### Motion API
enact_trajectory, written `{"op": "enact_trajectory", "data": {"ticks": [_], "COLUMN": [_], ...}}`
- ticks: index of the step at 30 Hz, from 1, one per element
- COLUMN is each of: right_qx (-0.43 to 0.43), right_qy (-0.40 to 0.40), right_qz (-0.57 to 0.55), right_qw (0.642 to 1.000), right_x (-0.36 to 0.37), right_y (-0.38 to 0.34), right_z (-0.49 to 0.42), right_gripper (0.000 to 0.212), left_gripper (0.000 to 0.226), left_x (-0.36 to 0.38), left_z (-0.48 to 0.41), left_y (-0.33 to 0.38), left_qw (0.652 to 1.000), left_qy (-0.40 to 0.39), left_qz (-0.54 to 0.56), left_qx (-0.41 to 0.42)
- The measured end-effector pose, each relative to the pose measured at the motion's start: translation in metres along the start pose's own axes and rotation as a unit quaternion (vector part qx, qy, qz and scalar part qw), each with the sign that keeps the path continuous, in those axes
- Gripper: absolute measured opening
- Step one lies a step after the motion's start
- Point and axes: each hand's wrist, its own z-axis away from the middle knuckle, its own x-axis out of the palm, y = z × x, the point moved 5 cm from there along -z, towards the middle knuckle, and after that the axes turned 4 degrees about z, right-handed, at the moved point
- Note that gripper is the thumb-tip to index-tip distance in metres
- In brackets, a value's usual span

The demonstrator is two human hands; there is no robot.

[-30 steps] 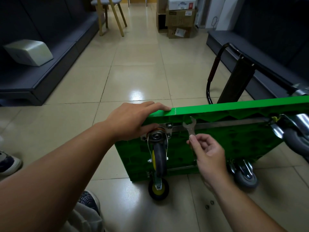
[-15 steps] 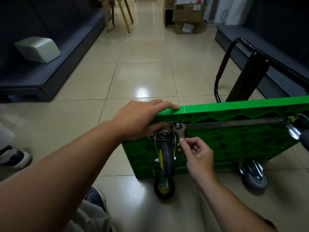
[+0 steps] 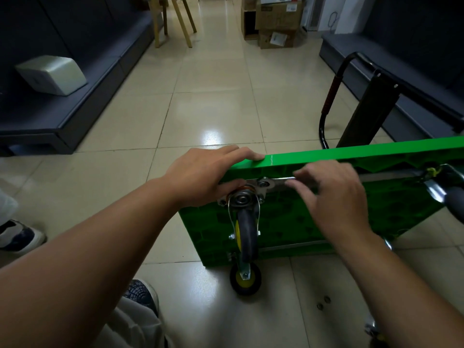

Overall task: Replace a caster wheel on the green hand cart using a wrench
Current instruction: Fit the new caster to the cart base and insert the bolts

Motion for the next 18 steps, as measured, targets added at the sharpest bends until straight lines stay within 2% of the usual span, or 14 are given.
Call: {"op": "enact_trajectory", "data": {"ticks": [2,5,7,8,10,11,14,18], "right_qx": [-0.081,-0.086,-0.014,0.053,0.183,0.224,0.298,0.339], "right_qy": [0.009,-0.012,-0.038,-0.057,-0.073,-0.065,-0.029,0.013], "right_qz": [0.092,0.101,0.0,-0.112,-0.35,-0.418,-0.488,-0.508], "right_qw": [0.992,0.991,0.999,0.991,0.916,0.878,0.82,0.792], "right_x": [-0.013,-0.014,-0.008,-0.002,0.02,0.032,0.067,0.092], "right_y": [-0.02,-0.02,0.002,0.013,0.025,0.027,0.026,0.024], "right_z": [-0.008,-0.005,0.004,0.011,0.027,0.037,0.064,0.077], "right_gripper": [0.019,0.018,0.016,0.015,0.012,0.011,0.01,0.009], "left_gripper": [0.055,0.055,0.055,0.055,0.055,0.055,0.055,0.056], "left_x": [0.0,0.0,0.0,0.0,0.001,0.001,0.001,0.001], "left_z": [0.0,0.0,0.0,0.0,0.0,-0.001,0.0,0.0], "left_y": [0.001,0.002,0.001,0.001,0.0,0.0,-0.001,-0.001], "left_qw": [1.0,1.0,1.0,1.0,1.0,1.0,1.0,1.0], "left_qy": [-0.001,-0.004,-0.003,-0.003,-0.002,-0.001,-0.001,-0.001], "left_qz": [0.003,0.002,-0.001,-0.003,-0.007,-0.007,-0.009,-0.014], "left_qx": [0.002,-0.002,-0.005,-0.006,-0.007,-0.007,-0.006,0.0]}}
